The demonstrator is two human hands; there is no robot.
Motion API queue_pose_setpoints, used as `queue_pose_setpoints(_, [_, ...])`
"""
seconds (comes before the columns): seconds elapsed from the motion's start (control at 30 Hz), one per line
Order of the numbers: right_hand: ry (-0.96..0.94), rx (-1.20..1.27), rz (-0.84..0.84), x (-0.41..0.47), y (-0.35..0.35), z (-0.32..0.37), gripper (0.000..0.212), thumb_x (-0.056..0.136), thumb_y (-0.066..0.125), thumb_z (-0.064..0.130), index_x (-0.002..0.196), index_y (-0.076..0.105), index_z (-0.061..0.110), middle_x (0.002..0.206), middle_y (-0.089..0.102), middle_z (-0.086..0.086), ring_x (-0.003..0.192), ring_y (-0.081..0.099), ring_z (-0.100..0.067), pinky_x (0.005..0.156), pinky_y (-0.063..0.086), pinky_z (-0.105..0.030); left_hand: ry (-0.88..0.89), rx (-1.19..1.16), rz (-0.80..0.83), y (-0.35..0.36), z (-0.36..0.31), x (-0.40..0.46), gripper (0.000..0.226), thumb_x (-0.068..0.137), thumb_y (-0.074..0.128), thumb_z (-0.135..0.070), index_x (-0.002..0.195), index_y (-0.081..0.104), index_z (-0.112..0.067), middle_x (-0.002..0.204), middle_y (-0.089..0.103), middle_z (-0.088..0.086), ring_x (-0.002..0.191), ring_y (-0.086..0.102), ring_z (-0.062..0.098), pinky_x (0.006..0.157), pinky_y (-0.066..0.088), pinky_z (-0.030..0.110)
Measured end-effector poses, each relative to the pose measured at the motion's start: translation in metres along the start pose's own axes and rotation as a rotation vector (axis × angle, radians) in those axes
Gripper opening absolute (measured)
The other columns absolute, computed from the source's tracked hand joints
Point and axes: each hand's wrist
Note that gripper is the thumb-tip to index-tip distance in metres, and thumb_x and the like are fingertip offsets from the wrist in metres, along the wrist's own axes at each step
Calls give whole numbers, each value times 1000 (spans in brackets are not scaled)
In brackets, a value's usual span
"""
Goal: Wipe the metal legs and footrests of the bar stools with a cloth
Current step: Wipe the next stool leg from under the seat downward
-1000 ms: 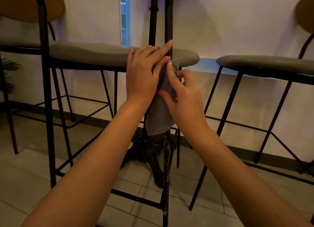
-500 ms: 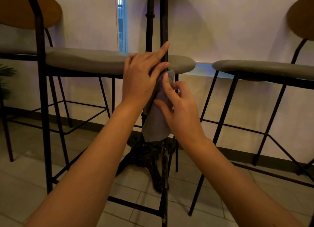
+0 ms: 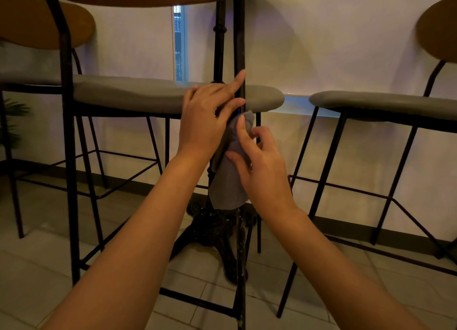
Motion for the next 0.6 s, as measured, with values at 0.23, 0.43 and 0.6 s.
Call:
queue_pose_setpoints(0.23, [4, -13, 46, -9, -3, 0, 59, 84, 66, 13, 136, 41, 6, 103, 53, -12, 77, 44, -10, 66, 43, -18, -18, 9, -9, 1, -2, -3, 48, 89, 47, -37, 135, 42, -25, 109, 64, -5, 105, 46, 1, 106, 30, 39])
queue_pose_setpoints(0.43, [18, 5, 15, 5, -3, 1, 58, 85, 64, 14, 137, 39, 8, 105, 52, -11, 81, 41, -6, 69, 39, -16, -35, -9, -5, 0, -4, -3, 49, 87, 46, -38, 135, 42, -25, 114, 63, -5, 109, 47, 3, 107, 29, 39])
queue_pose_setpoints(0.6, [10, -24, 29, -21, 1, -1, 60, 83, 67, 13, 136, 40, 7, 105, 53, -12, 78, 43, -6, 69, 42, -14, -19, 2, -6, 0, -5, -5, 50, 87, 47, -39, 134, 43, -23, 114, 63, -4, 112, 51, 11, 108, 26, 36])
Point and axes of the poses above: each hand's wrist, its own x-axis towards the middle knuckle, its own y-axis out of the palm, z = x × y
